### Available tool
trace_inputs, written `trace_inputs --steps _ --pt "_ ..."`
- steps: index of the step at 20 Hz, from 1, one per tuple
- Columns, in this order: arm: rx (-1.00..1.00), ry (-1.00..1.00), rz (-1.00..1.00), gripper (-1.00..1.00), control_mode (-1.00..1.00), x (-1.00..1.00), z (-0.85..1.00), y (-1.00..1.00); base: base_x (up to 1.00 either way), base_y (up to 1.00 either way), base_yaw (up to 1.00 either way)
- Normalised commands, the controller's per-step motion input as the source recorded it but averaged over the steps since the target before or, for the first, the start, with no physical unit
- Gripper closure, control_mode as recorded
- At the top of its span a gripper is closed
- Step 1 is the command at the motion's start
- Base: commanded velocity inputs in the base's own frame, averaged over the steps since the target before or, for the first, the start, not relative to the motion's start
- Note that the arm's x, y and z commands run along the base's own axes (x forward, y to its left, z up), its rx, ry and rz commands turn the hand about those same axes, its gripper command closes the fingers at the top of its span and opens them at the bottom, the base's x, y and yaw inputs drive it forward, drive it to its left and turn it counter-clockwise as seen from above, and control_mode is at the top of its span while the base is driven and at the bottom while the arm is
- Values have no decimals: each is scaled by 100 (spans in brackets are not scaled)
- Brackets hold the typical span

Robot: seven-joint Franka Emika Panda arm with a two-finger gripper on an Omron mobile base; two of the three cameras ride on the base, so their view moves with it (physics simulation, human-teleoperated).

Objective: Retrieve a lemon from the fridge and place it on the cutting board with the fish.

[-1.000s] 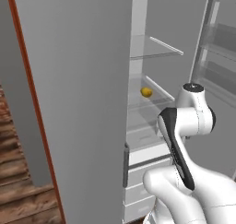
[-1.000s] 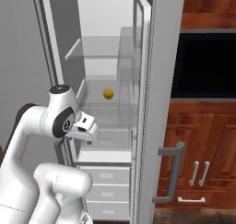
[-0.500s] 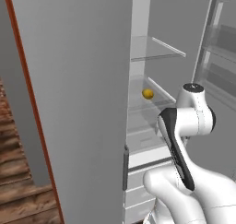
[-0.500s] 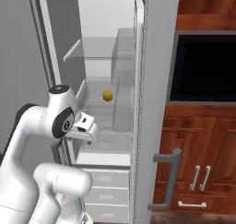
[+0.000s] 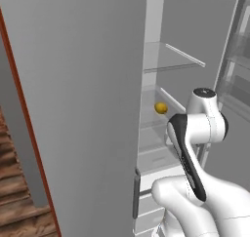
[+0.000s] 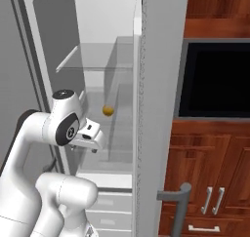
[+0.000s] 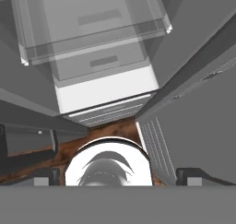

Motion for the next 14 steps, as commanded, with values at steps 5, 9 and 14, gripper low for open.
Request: trace_inputs --steps 5,9,14 --pt "0 0 0 -100 100 0 0 0 25 -12 1" --pt "0 0 0 -100 100 0 0 0 13 -23 3" --pt "0 0 0 -100 100 0 0 0 21 -26 4"
